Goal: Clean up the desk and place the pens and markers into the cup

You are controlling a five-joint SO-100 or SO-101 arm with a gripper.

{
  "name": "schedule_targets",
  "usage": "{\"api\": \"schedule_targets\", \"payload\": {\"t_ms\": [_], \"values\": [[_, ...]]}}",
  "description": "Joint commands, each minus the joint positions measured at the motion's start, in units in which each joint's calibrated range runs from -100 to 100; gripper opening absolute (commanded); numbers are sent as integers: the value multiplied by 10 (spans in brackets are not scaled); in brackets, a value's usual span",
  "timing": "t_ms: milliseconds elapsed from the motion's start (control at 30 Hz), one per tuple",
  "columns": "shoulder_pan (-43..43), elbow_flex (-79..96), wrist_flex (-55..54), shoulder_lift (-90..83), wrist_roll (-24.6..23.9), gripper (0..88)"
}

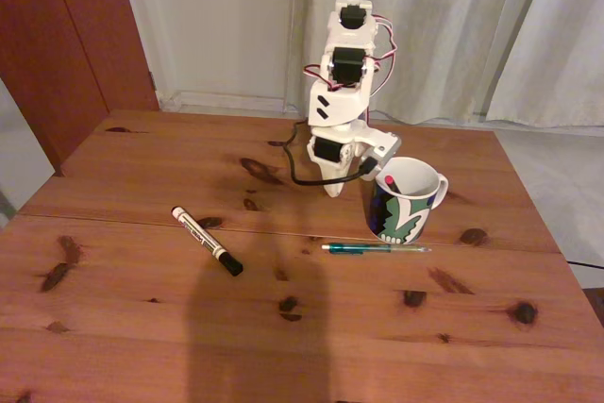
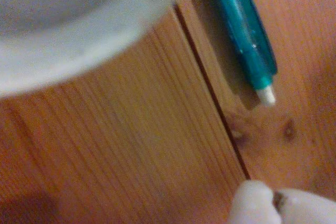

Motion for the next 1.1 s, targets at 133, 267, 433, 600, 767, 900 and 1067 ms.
{"api": "schedule_targets", "payload": {"t_ms": [133,267,433,600,767,900,1067], "values": [[4,-27,2,-4,4,8],[0,-29,2,-4,4,8],[-18,-36,2,-3,4,8],[-36,-42,0,21,4,8],[-35,-102,-32,83,4,8],[-32,-139,-33,122,4,8],[-31,-175,-33,153,1,8]]}}
